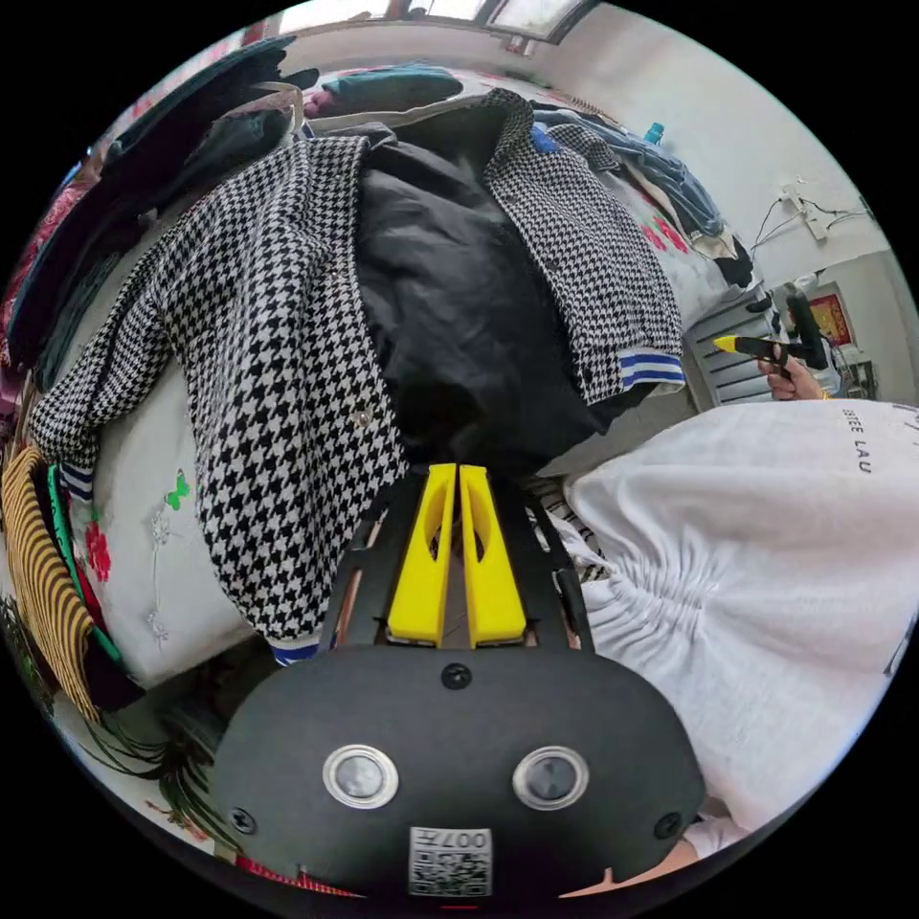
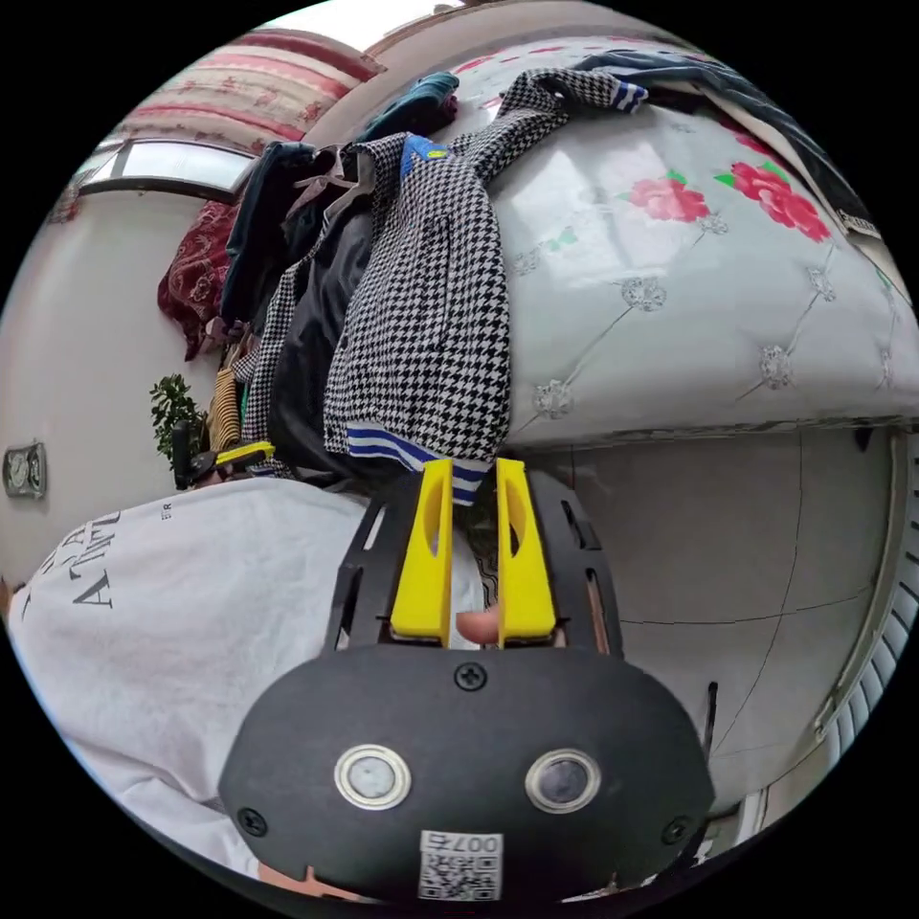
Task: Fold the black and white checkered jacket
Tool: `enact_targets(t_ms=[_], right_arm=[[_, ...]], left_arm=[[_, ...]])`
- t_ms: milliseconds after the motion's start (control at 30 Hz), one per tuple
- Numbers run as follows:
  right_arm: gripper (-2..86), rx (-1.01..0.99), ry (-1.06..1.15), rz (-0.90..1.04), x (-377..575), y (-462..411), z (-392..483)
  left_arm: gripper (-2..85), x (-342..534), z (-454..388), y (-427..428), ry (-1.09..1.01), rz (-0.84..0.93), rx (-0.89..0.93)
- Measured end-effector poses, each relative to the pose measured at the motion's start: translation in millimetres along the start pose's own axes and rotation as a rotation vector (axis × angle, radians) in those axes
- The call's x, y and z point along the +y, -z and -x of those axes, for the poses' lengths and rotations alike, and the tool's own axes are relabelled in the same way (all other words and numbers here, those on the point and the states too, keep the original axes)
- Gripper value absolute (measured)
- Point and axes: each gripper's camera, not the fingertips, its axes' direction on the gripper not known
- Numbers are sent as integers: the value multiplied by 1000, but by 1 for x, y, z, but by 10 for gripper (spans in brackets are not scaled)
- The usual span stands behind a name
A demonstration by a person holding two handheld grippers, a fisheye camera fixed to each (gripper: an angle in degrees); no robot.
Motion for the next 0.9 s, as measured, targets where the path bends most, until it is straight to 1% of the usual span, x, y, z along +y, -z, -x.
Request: enact_targets(t_ms=[67,200,267,367,500,633,700,767,833,900], right_arm=[[35,6,-12,-63,-7,4,4],[58,46,-14,-190,-43,11,24],[68,37,-41,-260,-62,17,31],[82,16,-91,-382,-98,29,37],[101,63,-139,-486,-158,40,36],[116,128,-142,-488,-222,38,26],[127,213,-151,-446,-268,31,17],[134,257,-186,-427,-298,25,5],[138,221,-238,-391,-325,16,-14],[125,117,-286,-332,-353,4,-40]], left_arm=[[-7,-5,13,15,32,-62,11],[9,-32,33,40,-7,-139,26],[44,-62,49,53,-46,-187,98],[70,-113,63,60,-120,-221,202],[96,-185,59,63,-226,-236,215],[124,-275,45,60,-262,-248,234],[136,-313,42,56,-240,-260,252],[149,-361,39,48,-196,-287,294],[155,-398,39,35,-157,-275,350],[151,-437,46,14,-86,-239,416]])
